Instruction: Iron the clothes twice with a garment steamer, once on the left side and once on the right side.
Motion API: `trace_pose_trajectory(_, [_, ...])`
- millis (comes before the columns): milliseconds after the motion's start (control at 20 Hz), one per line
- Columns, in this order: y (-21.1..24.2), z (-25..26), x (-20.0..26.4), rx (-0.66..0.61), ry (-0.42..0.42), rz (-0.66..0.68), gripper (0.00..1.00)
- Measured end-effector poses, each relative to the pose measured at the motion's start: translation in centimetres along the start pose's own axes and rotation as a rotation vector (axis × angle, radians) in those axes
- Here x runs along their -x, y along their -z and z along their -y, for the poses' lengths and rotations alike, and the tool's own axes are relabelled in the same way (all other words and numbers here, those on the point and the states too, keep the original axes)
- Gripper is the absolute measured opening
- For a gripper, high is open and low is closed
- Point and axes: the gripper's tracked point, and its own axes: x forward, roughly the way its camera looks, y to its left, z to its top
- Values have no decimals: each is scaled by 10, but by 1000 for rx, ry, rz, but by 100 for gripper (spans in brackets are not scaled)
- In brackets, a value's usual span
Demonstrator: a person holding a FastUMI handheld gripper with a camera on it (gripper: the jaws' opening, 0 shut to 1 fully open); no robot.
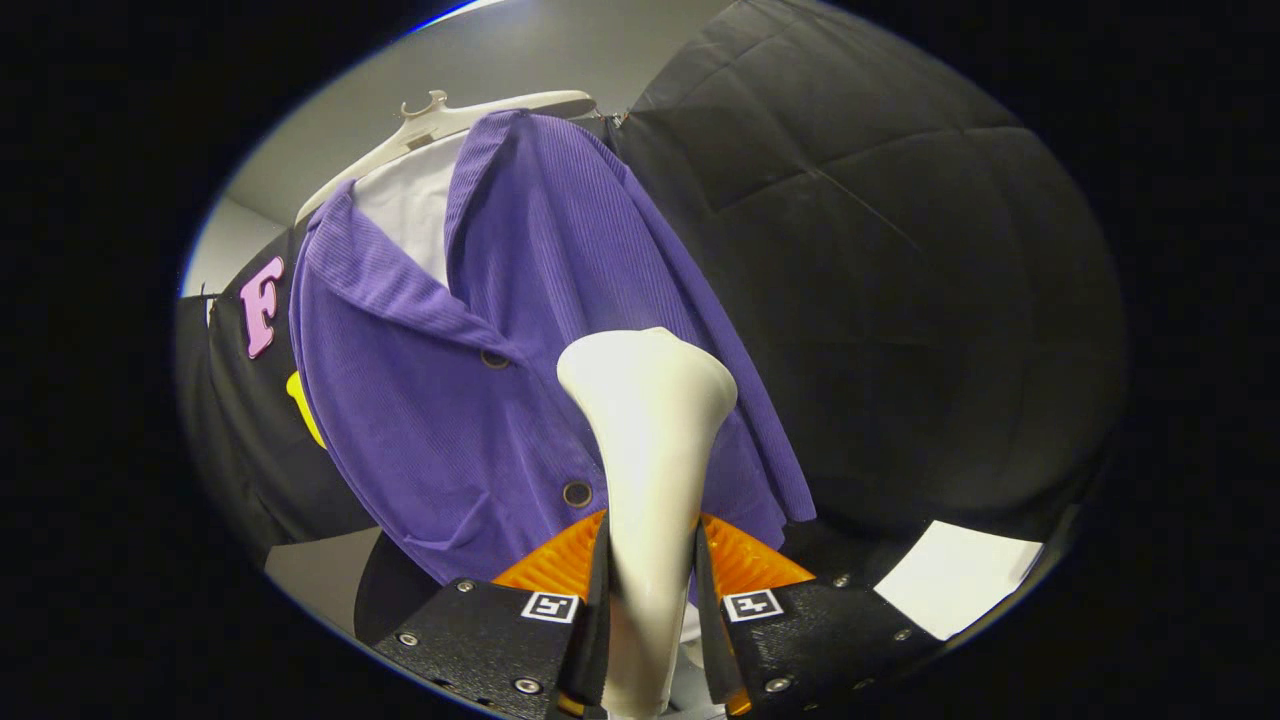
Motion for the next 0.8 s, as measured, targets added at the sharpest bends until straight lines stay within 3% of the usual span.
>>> trace_pose_trajectory(250, [35, 8, -9, -2, 31, -52, 38])
trace_pose_trajectory(800, [156, 48, -12, -41, 85, -246, 38])
